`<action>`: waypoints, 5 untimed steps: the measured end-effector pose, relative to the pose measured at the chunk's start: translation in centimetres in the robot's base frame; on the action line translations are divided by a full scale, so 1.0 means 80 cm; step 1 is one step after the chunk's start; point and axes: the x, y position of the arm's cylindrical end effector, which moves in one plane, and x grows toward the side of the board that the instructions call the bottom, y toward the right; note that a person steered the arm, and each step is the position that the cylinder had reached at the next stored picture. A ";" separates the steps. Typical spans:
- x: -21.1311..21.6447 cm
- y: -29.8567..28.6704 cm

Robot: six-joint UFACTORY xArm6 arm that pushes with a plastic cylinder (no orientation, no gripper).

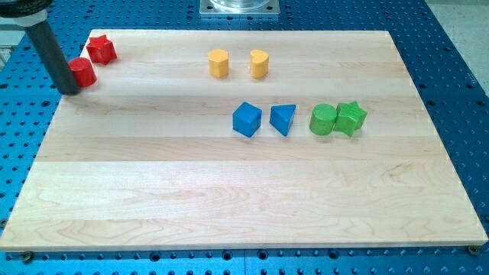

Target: Move hexagon diagonally below the heart

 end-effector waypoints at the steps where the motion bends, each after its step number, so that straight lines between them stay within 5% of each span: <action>1: -0.014 -0.004; 5: -0.022 -0.021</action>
